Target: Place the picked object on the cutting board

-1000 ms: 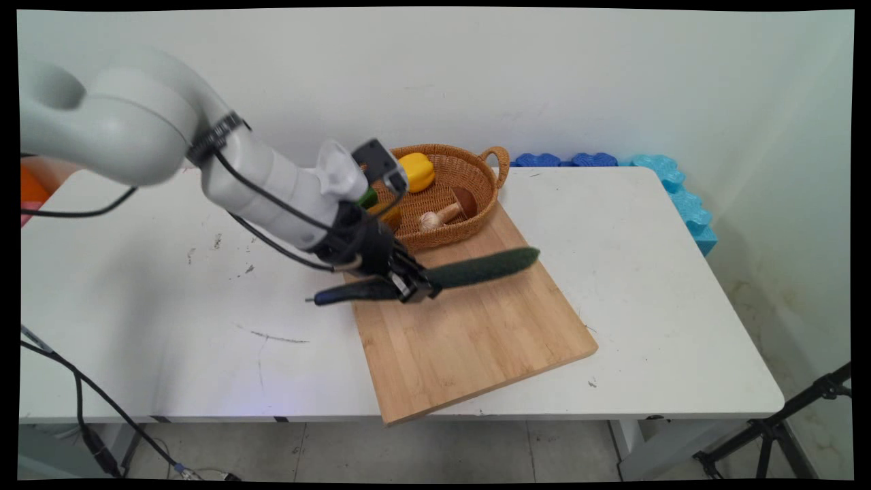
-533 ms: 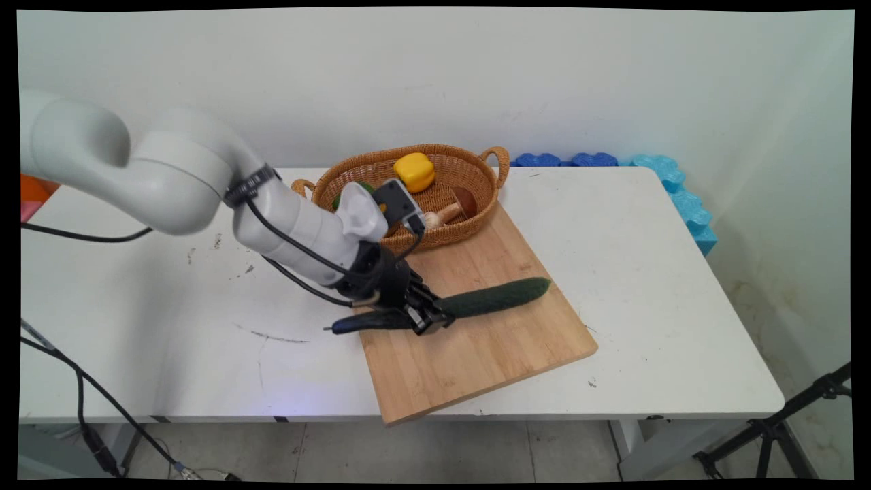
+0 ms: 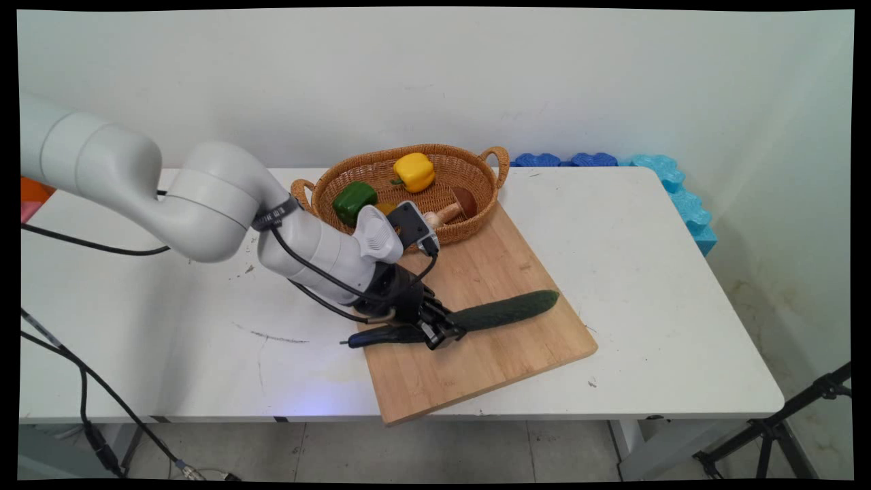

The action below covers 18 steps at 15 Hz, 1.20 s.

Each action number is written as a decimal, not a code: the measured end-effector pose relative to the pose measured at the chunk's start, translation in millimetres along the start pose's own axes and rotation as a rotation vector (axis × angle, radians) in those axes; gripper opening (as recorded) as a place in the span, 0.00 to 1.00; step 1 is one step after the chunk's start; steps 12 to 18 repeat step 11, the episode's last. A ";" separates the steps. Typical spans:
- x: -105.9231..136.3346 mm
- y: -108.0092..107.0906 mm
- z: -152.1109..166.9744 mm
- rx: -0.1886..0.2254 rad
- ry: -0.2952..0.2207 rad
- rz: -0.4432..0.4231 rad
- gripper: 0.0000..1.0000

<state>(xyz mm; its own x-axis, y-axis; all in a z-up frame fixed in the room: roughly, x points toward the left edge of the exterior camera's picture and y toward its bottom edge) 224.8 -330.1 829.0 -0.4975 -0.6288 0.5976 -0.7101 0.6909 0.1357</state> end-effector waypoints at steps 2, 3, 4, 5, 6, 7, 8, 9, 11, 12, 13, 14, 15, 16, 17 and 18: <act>-1.9 0.3 4.6 -0.001 0.002 0.002 0.00; -2.6 0.4 6.6 -0.002 0.003 0.003 0.00; -2.9 0.5 8.0 -0.003 0.004 0.004 0.00; -3.3 0.6 9.1 -0.004 0.006 0.006 0.00; -3.5 0.7 10.4 -0.005 0.007 0.008 1.00; -4.0 1.0 11.5 -0.006 0.008 0.010 1.00; -4.3 1.4 12.6 -0.008 0.009 0.013 1.00; -4.5 1.7 13.3 -0.009 0.010 0.016 1.00; -4.2 2.8 13.5 -0.013 0.014 0.021 1.00; -4.2 2.8 13.5 -0.013 0.014 0.021 1.00; -4.2 2.8 13.5 -0.013 0.014 0.021 1.00; -4.2 2.8 13.5 -0.013 0.014 0.021 1.00; -4.2 2.8 13.5 -0.013 0.014 0.021 1.00; -4.2 2.8 13.5 -0.013 0.014 0.021 1.00; -4.2 2.8 13.5 -0.013 0.014 0.021 1.00; -4.2 2.8 13.5 -0.013 0.014 0.021 1.00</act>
